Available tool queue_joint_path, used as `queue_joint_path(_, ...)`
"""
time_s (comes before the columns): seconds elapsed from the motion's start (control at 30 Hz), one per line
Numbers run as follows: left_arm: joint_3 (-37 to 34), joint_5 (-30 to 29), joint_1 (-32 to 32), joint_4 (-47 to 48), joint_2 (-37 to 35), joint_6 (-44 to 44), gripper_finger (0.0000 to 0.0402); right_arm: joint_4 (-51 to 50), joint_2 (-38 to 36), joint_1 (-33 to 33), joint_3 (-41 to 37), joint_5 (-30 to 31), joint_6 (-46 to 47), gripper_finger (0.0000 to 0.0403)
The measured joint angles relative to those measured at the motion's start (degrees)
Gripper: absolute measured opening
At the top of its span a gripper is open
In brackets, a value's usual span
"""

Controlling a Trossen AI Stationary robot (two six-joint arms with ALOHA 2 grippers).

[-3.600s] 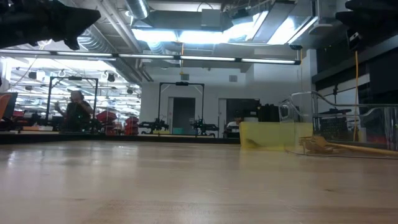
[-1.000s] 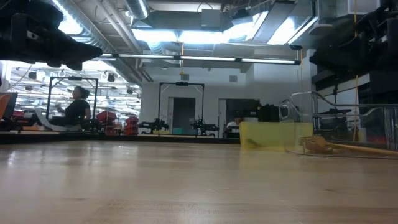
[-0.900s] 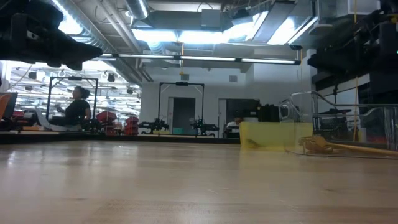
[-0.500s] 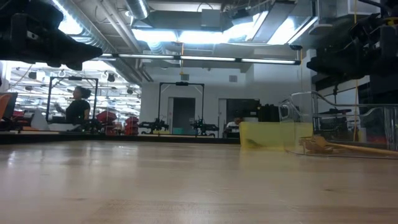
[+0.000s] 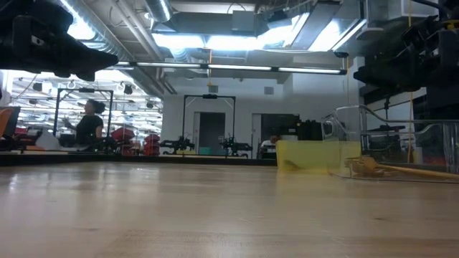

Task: Sort silverware by color (type)
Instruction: Return to Home Position

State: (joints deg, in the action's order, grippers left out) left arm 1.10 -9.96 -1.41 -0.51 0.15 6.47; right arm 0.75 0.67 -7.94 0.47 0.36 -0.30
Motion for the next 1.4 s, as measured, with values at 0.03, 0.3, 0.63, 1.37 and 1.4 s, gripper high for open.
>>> queue_joint_path(0.03, 0.00, 0.00, 0.00, 0.00, 0.00, 0.01, 0.0004, 0.00, 0.00, 0.00, 0.00, 0.00, 0.00, 0.0108)
queue_joint_path(0.3, 0.00, 0.00, 0.00, 0.00, 0.01, 0.01, 0.0004, -0.02, 0.00, 0.02, 0.00, 0.00, 0.00, 0.0108)
queue_joint_path(0.63, 0.00, 0.00, 0.00, 0.00, 0.01, 0.01, 0.0004, -0.02, 0.00, 0.04, 0.00, 0.02, 0.00, 0.0108)
queue_joint_path(1.37, 0.00, 0.00, 0.00, 0.00, 0.00, 0.01, 0.0004, -0.04, -0.02, 0.04, 0.00, 0.04, 0.00, 0.0108)
queue_joint_path(1.4, 0.00, 0.00, 0.00, 0.00, -0.01, 0.01, 0.0004, -0.04, -0.02, 0.04, 0.00, 0.04, 0.00, 0.0108)
